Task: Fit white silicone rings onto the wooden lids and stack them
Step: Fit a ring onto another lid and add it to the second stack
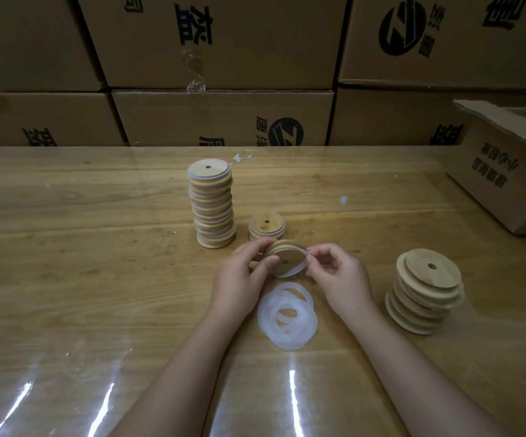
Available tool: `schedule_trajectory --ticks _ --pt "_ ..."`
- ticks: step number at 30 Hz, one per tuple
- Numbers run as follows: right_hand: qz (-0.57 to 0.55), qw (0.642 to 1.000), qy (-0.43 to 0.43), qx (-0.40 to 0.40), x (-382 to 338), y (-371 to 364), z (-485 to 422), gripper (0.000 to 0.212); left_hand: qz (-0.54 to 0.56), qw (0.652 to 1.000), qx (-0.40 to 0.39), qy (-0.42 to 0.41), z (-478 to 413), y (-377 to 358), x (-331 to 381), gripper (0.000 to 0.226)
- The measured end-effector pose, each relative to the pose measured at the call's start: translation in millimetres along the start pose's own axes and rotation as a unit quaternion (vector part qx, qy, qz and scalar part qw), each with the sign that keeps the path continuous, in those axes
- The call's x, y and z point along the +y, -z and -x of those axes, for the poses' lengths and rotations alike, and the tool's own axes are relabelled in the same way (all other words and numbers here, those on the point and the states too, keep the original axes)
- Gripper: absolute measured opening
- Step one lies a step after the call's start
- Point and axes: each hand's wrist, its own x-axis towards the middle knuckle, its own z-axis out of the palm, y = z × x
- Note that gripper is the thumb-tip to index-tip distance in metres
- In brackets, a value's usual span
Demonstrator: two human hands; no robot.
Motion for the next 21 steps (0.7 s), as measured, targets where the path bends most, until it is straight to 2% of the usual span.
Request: schedule_trajectory --ticks 5,11,15,21 --pt "-0.002 0.999 -0.040 -0.022 0.8 1.1 -2.8 0.020 -0.007 1.000 -0.001 -0.013 0.3 -0.3 0.2 0.026" --pt "-0.008 0.997 -0.049 -0.051 3.3 2.0 -3.4 0.015 0.002 1.000 -0.003 0.001 -0.1 -0.4 -0.4 0.026" --pt "-0.001 0.998 -0.031 -0.058 3.3 2.0 -2.0 0.016 0.001 1.000 0.004 0.006 0.9 -0.2 0.7 0.027" --pt "0.012 0.997 0.027 -0.074 -0.6 -1.3 1.7 0.023 -0.106 0.991 0.013 -0.074 3.9 -1.2 5.6 0.033"
